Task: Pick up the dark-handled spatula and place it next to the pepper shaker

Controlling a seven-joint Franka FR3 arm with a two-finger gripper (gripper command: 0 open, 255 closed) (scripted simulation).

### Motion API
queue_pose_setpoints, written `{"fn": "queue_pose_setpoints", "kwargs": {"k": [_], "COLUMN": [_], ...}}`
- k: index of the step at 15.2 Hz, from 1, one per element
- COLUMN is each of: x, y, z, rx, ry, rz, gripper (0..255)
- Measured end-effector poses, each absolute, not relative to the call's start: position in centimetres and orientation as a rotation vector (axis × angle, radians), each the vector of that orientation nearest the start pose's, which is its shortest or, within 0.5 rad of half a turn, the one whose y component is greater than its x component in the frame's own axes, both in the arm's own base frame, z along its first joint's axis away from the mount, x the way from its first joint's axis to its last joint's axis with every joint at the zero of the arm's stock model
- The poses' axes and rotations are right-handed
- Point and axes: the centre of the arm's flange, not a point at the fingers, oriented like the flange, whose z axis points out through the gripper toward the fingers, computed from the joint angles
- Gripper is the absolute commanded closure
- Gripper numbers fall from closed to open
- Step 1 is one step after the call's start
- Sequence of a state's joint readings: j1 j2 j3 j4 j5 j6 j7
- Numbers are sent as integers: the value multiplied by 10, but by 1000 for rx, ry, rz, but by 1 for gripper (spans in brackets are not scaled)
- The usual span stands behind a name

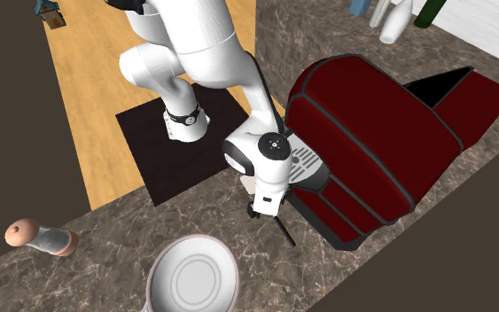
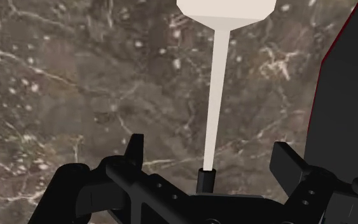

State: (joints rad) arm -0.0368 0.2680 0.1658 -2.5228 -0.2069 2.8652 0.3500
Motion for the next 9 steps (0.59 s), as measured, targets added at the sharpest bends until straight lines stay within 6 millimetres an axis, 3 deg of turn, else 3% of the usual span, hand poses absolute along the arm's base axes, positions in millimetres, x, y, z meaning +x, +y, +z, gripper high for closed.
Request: {"fn": "queue_pose_setpoints", "kwargs": {"k": [4, 5, 9], "x": [461, 461, 464], "y": [74, 75, 74], "z": [186, 185, 182], "rx": [-3138, -3138, -3141], "ry": [57, 55, 53], "rz": [-138, -138, -143], "gripper": [0, 255, 255]}}
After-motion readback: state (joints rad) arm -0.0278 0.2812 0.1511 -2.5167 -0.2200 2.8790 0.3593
